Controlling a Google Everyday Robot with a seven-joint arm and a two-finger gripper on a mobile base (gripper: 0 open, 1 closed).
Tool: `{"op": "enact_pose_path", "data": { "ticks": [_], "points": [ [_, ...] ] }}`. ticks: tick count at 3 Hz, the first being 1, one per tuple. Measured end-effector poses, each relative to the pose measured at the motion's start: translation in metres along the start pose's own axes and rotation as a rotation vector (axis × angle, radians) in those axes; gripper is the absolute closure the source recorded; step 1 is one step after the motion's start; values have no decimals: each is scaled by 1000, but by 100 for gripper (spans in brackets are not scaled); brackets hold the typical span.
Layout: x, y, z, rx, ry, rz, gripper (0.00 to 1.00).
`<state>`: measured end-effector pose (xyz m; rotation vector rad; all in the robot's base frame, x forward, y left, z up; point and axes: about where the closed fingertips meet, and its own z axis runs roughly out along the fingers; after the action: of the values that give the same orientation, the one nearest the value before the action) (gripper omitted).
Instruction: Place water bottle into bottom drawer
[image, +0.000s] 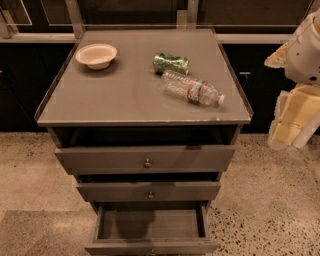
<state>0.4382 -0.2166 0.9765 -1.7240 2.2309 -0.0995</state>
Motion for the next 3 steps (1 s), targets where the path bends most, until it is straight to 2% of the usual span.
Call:
{"op": "enact_pose_path", "data": {
  "ticks": [1,2,3],
  "points": [
    [-1,-4,1,4,-1,2,0],
    [-8,-37,25,-23,-21,29,0],
    [-34,-95,66,-58,-52,55,0]
  ]
}}
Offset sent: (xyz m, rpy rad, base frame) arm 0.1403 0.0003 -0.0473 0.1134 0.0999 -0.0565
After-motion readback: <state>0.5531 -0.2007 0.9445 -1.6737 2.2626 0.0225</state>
